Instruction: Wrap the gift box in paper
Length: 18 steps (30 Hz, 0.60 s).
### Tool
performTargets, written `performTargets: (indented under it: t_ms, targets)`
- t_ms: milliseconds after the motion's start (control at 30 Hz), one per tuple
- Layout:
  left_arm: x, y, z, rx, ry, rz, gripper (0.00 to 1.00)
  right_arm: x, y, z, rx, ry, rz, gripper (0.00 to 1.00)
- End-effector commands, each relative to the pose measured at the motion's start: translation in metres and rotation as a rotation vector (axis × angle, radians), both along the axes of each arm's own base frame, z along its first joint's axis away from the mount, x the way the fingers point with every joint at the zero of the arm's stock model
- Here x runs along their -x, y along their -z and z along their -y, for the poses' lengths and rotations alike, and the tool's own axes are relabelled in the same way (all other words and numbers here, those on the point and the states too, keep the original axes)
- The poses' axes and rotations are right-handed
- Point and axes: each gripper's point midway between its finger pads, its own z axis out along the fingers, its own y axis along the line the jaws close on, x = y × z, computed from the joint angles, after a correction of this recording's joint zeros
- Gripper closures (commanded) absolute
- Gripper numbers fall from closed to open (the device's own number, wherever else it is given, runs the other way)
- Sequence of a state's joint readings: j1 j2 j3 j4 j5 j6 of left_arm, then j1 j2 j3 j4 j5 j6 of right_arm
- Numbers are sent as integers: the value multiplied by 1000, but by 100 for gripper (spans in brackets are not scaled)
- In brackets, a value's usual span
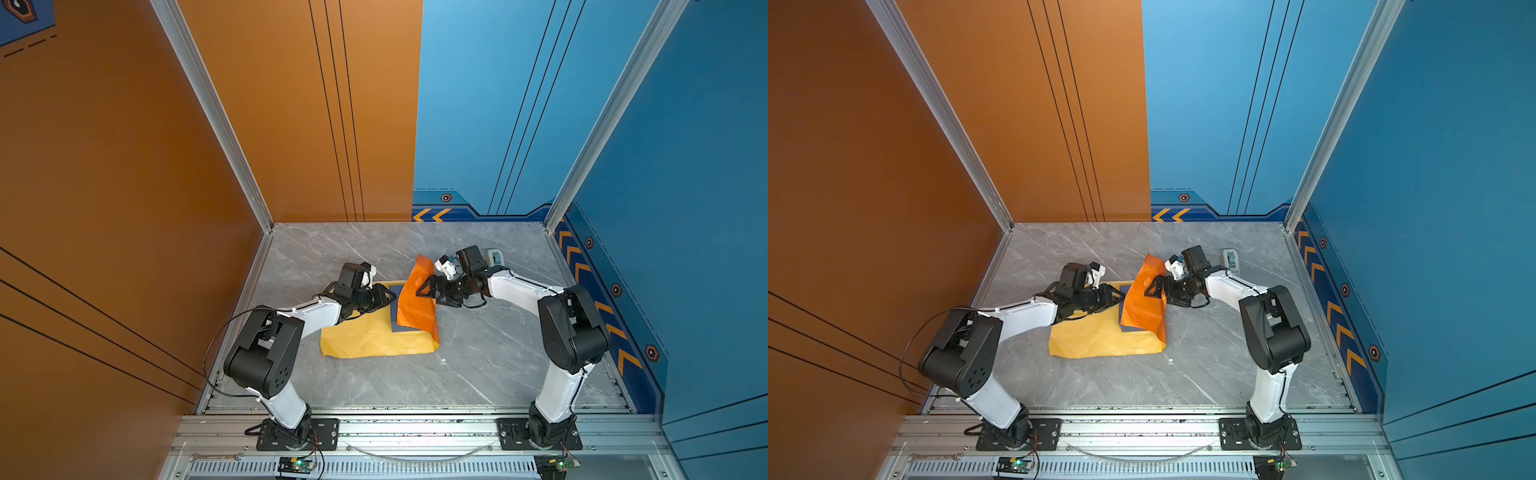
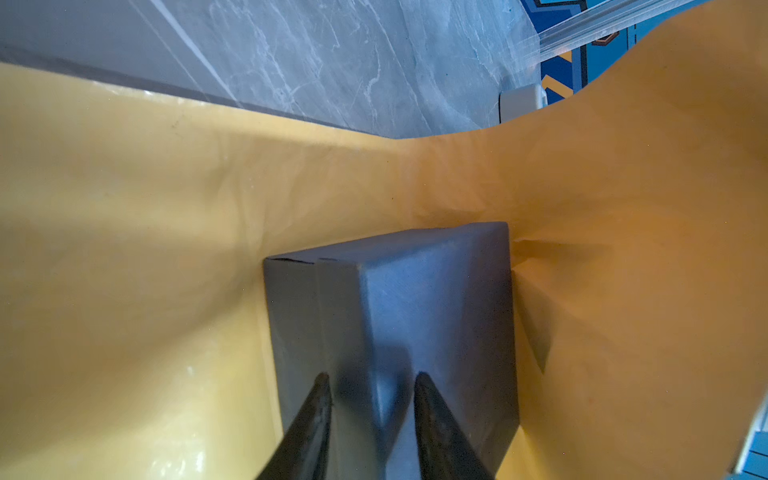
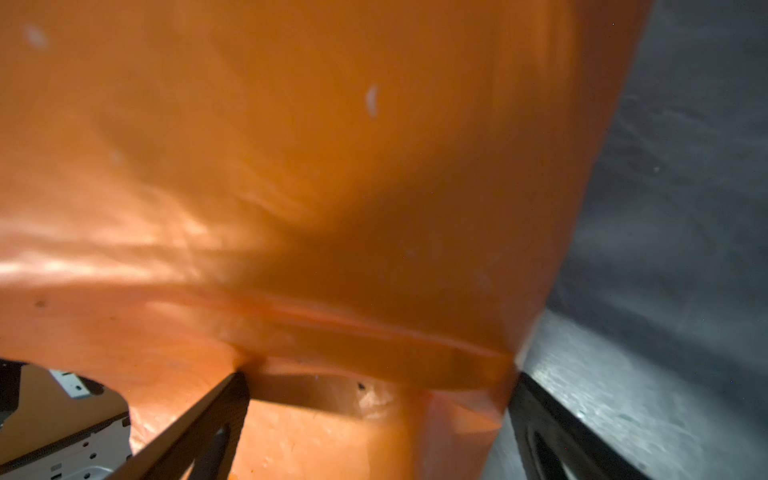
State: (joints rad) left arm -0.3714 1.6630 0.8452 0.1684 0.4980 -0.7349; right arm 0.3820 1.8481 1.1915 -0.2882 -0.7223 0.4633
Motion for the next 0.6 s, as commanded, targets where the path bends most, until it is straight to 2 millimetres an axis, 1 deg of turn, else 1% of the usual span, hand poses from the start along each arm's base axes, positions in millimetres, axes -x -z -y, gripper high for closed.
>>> performTargets:
  t_ms: [0, 133, 233, 367, 433, 467, 533, 567]
  targets:
    - [-1, 7, -6, -16, -16, -6, 65, 5, 7, 0, 55, -51, 8, 0]
    - [-1, 8, -6, -20, -17, -7, 65, 13, -1, -11, 10, -110, 34, 0]
    - [-2, 6, -6, -20, -16, -1, 65, 17, -9, -12, 4, -137, 58, 1]
    - [-2, 7, -6, -21, -14, -5, 65, 17, -21, -15, -26, -154, 101, 1]
    - [-2, 7, -6, -21, -13, -4, 65, 17, -24, -17, -37, -156, 109, 1]
    - [-2, 7, -7, -23, -15, -4, 65, 15, -23, -15, -23, -143, 113, 1]
    - [-2, 7, -6, -24, -14, -4, 65, 5, -18, -4, 36, -75, 116, 1]
    - [-2, 7, -6, -22, -11, -3, 65, 1, -18, -1, 28, -42, 110, 1]
